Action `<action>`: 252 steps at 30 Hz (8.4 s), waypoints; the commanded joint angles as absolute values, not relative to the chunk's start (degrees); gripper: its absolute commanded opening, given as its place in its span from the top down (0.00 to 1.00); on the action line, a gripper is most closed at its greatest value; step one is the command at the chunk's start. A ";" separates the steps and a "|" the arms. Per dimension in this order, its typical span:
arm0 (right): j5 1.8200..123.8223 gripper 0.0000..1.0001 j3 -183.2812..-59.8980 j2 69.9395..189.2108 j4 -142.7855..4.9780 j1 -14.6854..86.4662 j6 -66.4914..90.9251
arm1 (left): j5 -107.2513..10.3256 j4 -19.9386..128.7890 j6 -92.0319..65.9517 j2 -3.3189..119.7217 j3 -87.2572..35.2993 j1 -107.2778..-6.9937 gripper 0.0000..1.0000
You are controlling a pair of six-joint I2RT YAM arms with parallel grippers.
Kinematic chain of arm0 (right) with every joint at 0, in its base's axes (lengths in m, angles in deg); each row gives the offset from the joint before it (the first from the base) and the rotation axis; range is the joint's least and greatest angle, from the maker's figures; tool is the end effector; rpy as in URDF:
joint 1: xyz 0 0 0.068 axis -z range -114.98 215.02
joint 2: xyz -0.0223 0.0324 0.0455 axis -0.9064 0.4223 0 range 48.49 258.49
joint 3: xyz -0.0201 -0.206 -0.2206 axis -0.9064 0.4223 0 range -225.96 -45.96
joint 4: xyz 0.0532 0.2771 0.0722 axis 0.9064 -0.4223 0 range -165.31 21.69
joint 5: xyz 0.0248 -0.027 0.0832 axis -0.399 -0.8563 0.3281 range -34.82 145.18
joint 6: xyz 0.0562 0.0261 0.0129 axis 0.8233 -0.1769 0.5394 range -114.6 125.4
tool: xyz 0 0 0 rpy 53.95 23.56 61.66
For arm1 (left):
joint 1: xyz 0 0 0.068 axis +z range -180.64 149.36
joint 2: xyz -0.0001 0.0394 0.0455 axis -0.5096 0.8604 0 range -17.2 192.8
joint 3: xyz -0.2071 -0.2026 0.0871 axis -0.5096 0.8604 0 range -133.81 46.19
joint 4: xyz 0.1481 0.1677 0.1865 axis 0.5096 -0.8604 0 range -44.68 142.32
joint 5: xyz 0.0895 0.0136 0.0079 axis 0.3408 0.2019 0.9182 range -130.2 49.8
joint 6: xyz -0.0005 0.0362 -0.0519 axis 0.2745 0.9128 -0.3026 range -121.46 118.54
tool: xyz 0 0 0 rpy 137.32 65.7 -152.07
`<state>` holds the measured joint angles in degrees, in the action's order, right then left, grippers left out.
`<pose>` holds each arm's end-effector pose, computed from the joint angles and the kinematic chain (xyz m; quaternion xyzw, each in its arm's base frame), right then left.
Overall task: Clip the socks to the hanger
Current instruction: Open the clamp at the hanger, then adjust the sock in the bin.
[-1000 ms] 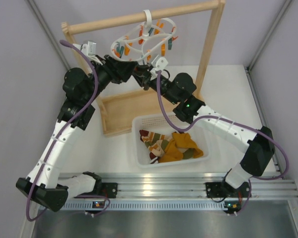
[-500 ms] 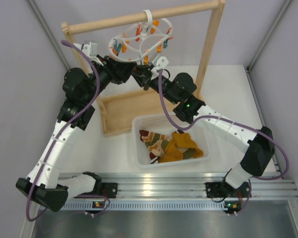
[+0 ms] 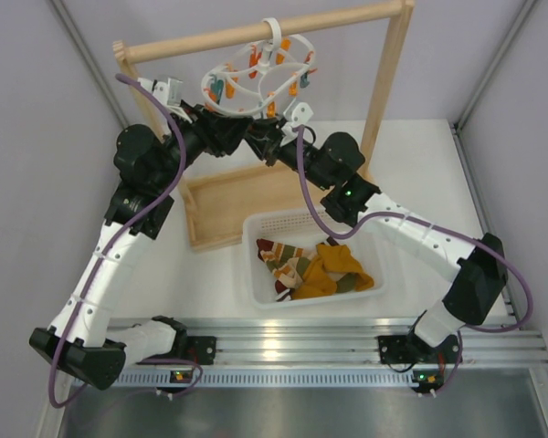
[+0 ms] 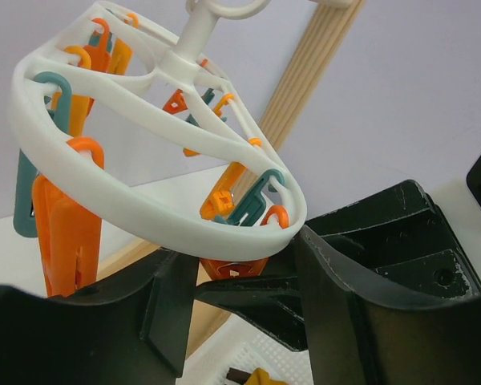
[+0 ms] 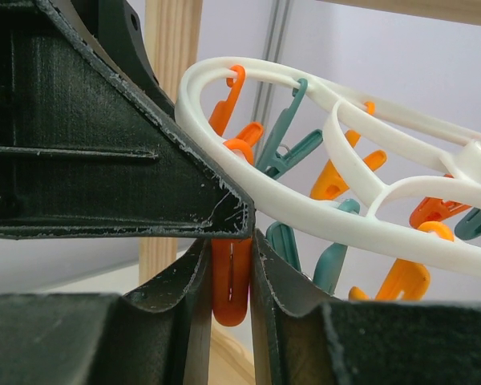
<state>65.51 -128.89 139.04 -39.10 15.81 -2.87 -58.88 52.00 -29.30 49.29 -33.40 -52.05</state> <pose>0.2666 0.3223 0.4757 -0.3345 0.4551 0.3354 0.7540 0.2507 -0.1149 0.5313 0.0921 0.6219 -0.4134 0.6587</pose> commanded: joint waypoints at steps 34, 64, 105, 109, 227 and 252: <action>68.02 0.60 -126.73 135.07 -39.04 16.24 -0.66 | -56.38 55.22 -36.53 49.95 -34.05 -52.61 1.00; 70.82 1.00 -127.96 135.68 -39.48 17.82 -1.10 | -51.28 53.99 -35.12 48.89 -35.02 -52.52 0.54; 87.70 0.38 -108.54 117.05 -96.44 34.34 -18.25 | -52.95 55.31 -34.77 48.98 -31.77 -52.52 1.00; 84.46 0.47 -104.06 116.79 -87.43 28.49 -9.99 | -53.03 55.49 -34.77 48.80 -31.42 -52.52 1.00; 85.32 0.98 -100.62 122.50 -118.75 30.30 -63.76 | -63.40 53.02 -34.68 47.66 -28.08 -52.17 1.00; 72.23 0.75 -101.15 134.27 -88.97 36.54 -34.15 | -62.61 53.29 -35.04 47.75 -27.64 -52.17 1.00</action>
